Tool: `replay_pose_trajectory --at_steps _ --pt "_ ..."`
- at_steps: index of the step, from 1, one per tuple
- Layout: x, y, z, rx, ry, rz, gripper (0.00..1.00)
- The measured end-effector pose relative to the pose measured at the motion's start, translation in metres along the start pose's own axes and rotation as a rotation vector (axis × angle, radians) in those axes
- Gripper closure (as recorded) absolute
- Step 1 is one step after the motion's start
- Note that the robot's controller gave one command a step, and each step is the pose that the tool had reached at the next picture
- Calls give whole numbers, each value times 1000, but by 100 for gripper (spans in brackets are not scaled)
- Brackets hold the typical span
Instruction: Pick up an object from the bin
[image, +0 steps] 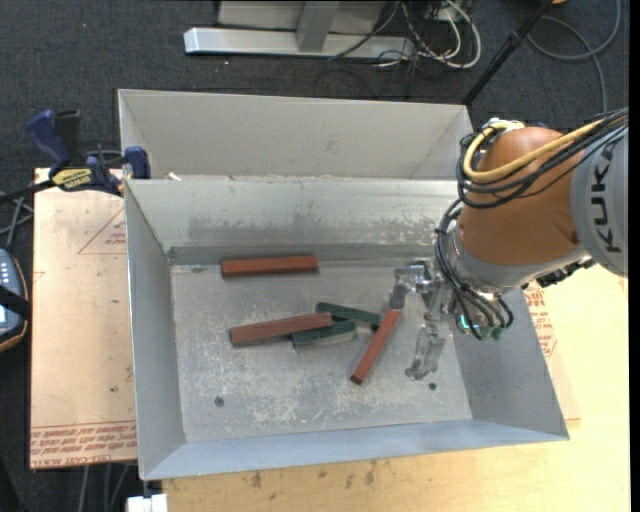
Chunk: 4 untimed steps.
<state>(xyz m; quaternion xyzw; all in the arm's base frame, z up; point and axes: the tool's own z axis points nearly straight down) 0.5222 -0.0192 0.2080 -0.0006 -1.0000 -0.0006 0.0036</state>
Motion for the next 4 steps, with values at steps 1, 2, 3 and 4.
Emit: replay_pose_trajectory --at_steps 1,2,3,4 --pt "-2 0 -4 0 -8 0 0" --pt "-50 15 33 1 -22 -13 0" --pt "-49 13 133 0 -16 -156 100" --pt "-49 13 133 1 -16 -156 100"
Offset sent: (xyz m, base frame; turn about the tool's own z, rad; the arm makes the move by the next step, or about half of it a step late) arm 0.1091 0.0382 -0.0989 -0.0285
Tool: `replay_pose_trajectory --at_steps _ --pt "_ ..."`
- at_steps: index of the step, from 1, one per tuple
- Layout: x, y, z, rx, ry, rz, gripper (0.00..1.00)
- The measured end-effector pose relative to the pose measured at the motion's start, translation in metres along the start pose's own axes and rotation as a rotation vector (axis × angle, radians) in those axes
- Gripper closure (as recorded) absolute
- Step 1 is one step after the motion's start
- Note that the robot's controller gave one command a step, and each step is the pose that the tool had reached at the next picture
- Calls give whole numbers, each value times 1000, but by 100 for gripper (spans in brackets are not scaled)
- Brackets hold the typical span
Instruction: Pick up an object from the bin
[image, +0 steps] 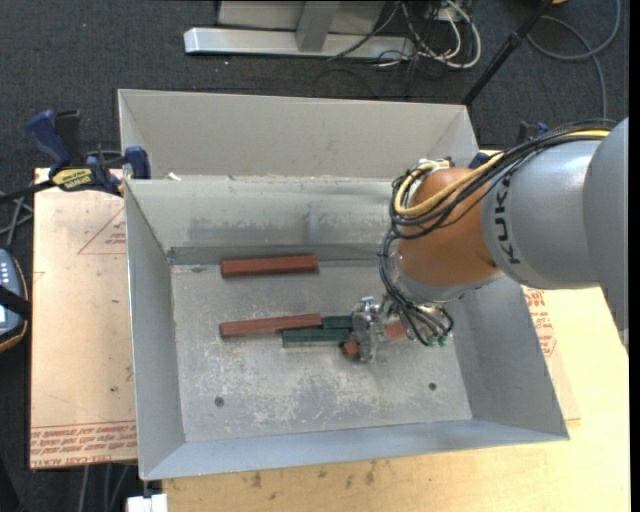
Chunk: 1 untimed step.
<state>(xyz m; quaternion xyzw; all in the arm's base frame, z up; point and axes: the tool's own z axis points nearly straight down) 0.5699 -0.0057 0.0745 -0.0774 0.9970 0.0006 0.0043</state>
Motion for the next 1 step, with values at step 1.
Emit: replay_pose_trajectory --at_steps 1 --pt "17 0 -47 -2 12 52 100"
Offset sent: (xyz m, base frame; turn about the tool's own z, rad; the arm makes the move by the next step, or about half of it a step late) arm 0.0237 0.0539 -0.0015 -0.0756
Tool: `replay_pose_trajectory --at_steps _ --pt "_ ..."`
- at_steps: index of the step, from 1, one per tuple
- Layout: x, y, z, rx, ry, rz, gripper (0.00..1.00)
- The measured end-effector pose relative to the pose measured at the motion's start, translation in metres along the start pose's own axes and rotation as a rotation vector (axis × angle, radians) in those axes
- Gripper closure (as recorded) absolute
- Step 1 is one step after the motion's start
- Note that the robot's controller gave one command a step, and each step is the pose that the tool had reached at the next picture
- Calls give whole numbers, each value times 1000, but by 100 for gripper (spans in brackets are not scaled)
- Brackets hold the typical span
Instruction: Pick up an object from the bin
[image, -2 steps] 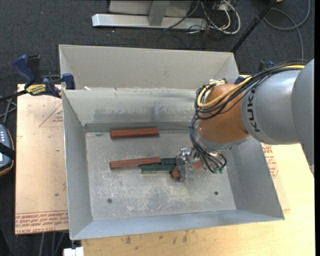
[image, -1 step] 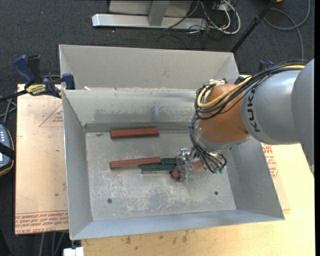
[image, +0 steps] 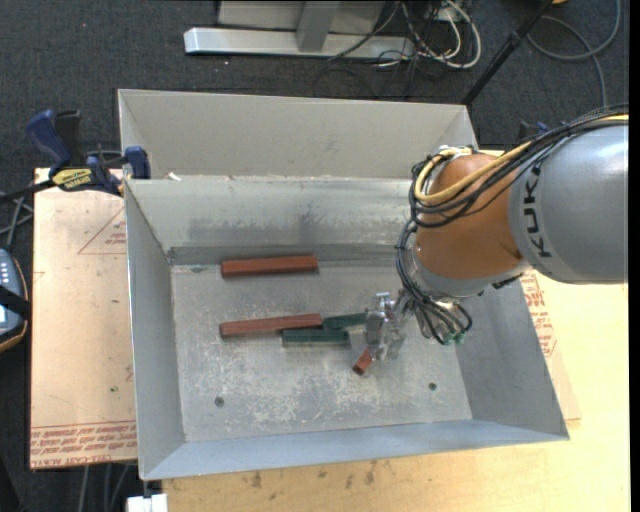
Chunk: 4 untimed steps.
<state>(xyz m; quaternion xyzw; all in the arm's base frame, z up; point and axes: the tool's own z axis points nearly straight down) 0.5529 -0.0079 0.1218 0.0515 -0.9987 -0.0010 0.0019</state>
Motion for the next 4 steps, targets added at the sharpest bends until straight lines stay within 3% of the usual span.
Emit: replay_pose_trajectory --at_steps 1,2,3,4 --pt "-24 22 -10 3 -18 -39 100" --pt "-26 35 1 0 0 -23 100" --pt "-23 16 -59 0 -1 69 100" --pt "-22 -37 -53 2 -14 15 100"
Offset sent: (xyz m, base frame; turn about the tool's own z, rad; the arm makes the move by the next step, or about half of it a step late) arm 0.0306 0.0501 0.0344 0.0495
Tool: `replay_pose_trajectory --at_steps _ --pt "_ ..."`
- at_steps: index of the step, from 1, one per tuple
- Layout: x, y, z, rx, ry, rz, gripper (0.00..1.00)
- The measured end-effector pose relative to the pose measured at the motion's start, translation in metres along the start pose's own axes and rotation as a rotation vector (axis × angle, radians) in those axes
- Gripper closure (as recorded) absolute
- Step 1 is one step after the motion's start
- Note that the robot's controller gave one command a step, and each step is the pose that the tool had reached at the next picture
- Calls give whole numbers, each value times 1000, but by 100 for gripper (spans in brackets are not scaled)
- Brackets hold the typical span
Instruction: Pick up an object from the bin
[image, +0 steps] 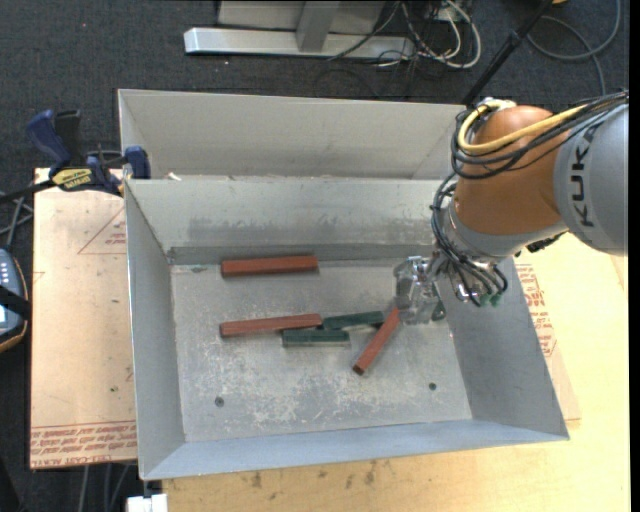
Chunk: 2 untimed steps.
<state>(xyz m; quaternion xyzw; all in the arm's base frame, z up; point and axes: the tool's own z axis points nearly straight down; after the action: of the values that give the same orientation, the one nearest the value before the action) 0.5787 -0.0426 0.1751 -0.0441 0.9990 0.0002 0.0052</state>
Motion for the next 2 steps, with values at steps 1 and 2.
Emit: replay_pose_trajectory --at_steps 1,2 --pt "-52 36 -117 0 7 153 0" --pt "-57 42 -125 0 6 158 100"
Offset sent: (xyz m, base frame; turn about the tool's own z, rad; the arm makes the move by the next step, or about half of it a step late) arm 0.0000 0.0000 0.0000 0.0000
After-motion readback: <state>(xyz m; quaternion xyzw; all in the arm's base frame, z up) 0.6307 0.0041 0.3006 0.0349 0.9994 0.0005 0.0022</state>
